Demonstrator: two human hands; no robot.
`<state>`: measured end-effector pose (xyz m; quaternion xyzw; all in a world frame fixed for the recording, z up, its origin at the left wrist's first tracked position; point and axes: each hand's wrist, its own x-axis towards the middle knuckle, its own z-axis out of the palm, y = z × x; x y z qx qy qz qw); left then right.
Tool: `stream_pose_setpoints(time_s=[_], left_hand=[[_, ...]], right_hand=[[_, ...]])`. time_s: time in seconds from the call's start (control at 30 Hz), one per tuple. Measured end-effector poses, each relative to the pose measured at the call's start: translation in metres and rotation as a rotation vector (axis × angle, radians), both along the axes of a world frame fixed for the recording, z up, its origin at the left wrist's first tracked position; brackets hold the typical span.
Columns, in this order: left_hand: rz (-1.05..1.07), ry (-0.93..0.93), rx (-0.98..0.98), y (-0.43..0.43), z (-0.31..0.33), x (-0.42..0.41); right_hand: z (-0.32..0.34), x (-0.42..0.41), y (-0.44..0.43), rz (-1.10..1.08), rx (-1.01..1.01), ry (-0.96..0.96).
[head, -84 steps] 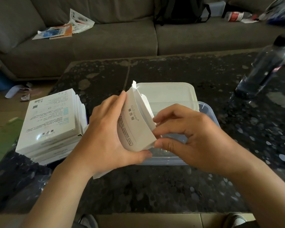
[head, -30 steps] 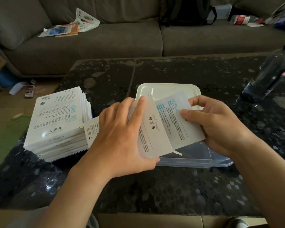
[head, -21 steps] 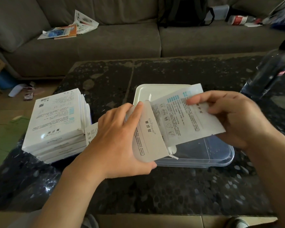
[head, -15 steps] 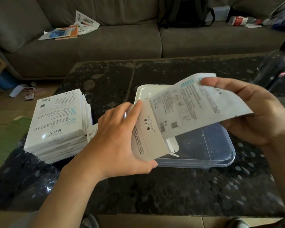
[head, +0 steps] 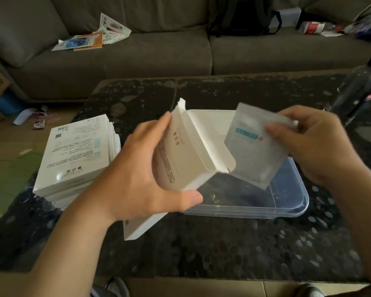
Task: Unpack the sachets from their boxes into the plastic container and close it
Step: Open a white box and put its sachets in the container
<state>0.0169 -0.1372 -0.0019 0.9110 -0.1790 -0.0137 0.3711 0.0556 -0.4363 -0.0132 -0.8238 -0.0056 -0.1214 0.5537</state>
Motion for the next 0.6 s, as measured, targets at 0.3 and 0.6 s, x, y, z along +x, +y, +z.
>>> stream_pose_setpoints(time_s=[0.3,0.6], left_hand=[[0.006,0.051,-0.264,0.018,-0.006,0.008],[0.007,0.18,-0.339,0.021,-0.02,0.016]], right_hand=[[-0.027,0.012,0.046,0.101,-0.2,0.316],[-0.038,0.004,0.05,0.079,-0.923,0.342]])
